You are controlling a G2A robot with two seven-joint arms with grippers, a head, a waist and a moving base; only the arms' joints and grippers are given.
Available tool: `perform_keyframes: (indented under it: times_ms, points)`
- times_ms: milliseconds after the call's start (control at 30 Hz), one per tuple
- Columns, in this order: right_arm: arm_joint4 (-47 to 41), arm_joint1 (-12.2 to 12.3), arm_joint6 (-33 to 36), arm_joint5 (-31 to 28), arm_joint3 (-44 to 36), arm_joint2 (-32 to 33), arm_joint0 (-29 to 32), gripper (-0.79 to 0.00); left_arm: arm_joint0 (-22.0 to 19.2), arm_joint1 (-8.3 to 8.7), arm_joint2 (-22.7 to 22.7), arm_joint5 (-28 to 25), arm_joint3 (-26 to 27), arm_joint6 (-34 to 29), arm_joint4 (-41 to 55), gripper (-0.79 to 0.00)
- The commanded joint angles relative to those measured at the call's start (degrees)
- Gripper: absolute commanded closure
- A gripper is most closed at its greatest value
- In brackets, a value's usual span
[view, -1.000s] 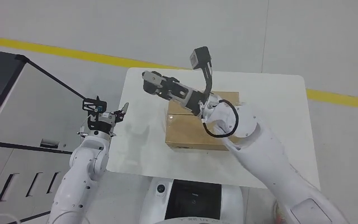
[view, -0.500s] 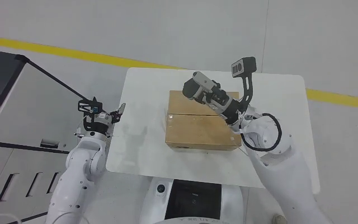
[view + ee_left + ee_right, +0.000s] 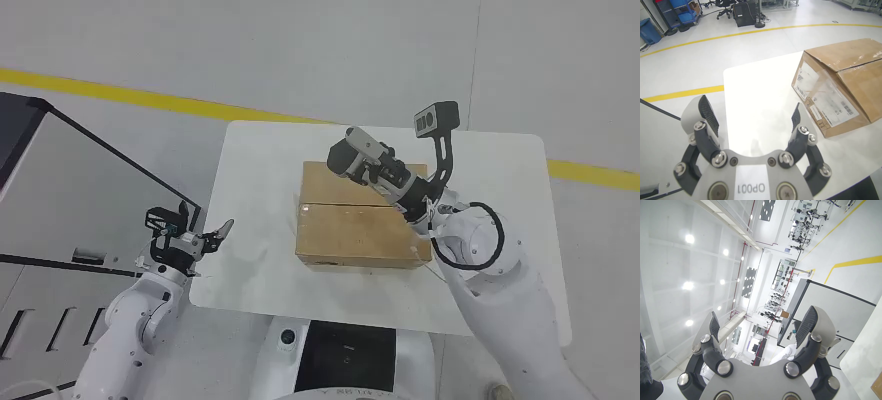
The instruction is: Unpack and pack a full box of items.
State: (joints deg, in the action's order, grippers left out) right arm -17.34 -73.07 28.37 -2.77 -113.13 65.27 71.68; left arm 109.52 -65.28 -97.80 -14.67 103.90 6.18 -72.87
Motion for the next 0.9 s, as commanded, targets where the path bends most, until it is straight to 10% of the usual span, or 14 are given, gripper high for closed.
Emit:
perform_keyframes:
  times_ms: [0, 433, 867]
  points:
    - [0.2, 0.1, -0.6, -0.5, -0.1, 1.1, 1.0, -0.785, -0.3, -0.25, 0.9, 1.7, -0.4, 1.6, 0.4, -0.785]
    - [-4.8, 2.6, -1.1, -0.5, -10.5, 25.3, 21.0, -0.785, -3.9, -1.27, 13.1, 2.3, -4.8, 11.3, -9.5, -0.785]
    - [-3.1, 2.6, -0.1, 0.0, -10.5, 20.3, 20.8, -0.785, -8.3, -2.46, 19.8, 10.2, -9.7, 12.8, -14.5, -0.785]
